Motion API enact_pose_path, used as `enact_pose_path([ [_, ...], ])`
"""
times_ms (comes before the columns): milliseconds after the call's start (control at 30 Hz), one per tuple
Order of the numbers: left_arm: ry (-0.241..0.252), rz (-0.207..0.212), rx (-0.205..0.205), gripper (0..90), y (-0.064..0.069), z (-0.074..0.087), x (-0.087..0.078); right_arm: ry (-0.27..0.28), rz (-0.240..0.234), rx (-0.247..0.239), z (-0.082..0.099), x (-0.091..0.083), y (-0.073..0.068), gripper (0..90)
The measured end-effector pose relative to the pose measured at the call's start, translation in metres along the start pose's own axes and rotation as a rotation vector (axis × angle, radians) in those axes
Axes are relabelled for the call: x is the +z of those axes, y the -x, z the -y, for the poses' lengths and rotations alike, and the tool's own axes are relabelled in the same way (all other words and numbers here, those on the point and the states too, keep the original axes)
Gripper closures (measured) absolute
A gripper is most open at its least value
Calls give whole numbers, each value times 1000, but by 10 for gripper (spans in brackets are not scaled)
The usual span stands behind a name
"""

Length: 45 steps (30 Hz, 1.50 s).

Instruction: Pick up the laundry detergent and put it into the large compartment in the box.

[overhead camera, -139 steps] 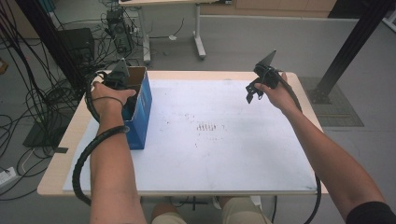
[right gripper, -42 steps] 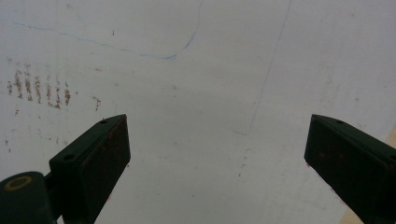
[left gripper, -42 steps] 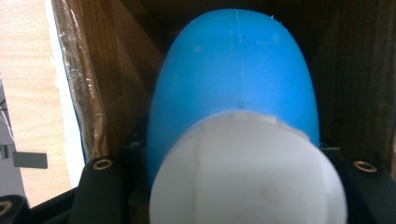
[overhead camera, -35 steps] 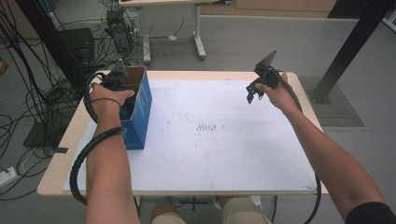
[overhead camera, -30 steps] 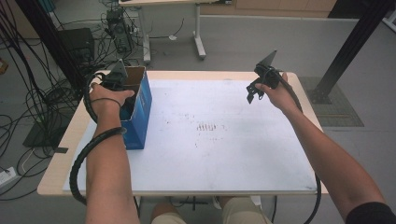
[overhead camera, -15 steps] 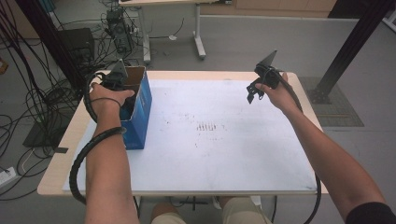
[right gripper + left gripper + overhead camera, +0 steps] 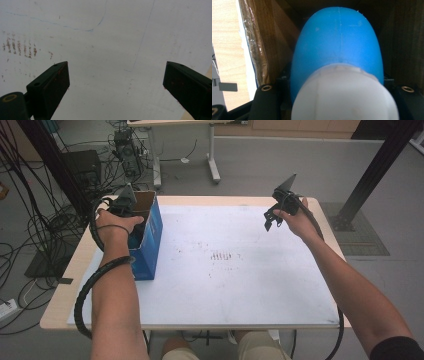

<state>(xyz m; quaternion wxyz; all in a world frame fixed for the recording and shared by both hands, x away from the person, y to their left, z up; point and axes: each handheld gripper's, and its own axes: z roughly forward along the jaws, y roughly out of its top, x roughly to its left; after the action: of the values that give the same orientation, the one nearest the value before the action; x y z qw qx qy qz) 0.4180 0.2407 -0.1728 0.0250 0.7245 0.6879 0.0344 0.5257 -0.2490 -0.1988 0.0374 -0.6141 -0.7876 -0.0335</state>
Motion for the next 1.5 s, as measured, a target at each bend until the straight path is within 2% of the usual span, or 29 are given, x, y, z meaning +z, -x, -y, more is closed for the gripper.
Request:
enact_pose_path([
  [1500, 5, -2, -2, 361, 1, 0, 0, -4, 0, -2, 0, 0, 0, 71],
])
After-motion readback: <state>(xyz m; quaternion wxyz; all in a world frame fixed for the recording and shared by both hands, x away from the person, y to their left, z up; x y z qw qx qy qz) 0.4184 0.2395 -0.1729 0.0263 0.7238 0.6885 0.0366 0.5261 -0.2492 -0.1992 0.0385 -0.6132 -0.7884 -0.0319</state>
